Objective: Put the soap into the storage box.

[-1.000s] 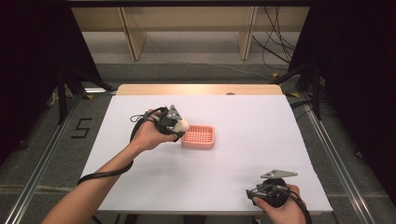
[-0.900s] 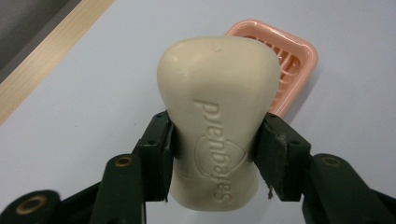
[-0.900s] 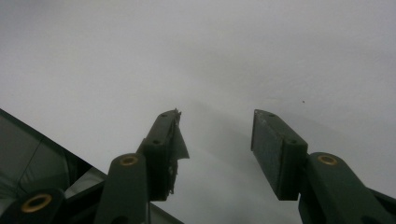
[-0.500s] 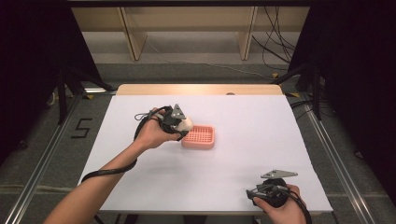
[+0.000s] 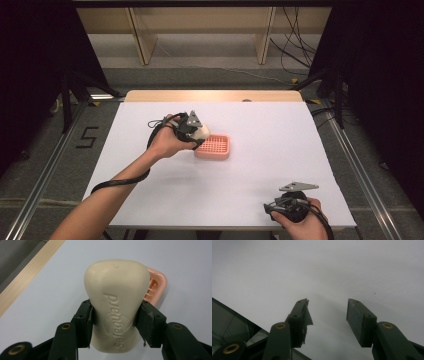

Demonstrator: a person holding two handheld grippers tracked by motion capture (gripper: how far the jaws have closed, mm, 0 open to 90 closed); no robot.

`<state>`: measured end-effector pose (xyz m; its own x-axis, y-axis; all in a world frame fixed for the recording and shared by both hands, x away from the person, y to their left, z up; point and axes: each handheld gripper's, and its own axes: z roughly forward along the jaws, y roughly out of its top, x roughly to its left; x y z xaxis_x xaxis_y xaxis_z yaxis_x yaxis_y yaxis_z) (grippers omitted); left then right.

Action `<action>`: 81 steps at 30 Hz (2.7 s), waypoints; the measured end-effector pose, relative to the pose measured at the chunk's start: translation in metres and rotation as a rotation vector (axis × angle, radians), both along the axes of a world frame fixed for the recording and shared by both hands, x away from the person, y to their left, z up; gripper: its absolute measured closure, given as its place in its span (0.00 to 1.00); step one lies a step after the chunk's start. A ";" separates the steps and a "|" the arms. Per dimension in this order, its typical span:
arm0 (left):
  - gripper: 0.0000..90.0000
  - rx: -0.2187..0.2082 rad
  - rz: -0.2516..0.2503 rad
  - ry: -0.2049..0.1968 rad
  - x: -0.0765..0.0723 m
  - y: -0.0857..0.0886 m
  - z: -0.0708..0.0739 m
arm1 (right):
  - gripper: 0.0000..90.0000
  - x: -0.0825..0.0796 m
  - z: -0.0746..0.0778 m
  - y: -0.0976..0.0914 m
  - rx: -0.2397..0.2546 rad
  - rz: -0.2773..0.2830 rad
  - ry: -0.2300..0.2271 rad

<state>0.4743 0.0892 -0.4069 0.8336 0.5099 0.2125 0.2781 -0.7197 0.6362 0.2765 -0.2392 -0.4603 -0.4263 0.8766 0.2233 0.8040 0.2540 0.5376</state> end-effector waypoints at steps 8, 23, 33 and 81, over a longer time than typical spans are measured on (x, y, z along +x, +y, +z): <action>0.55 -0.007 -0.006 -0.009 0.001 -0.003 -0.001 | 0.58 0.000 0.001 0.000 0.004 -0.001 0.002; 0.55 -0.009 -0.012 -0.011 0.005 -0.009 -0.002 | 0.58 0.000 0.001 -0.001 0.001 0.001 -0.009; 0.55 0.003 -0.025 -0.004 0.007 -0.014 -0.006 | 0.58 -0.001 0.001 0.000 0.003 -0.002 -0.006; 0.55 0.043 -0.052 0.035 0.019 -0.031 -0.025 | 0.58 -0.001 0.001 -0.001 0.003 0.001 0.004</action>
<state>0.4931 0.0584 -0.4320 0.8661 0.4566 0.2036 0.2611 -0.7604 0.5947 0.2754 -0.2401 -0.4594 -0.4261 0.8755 0.2281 0.8060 0.2528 0.5353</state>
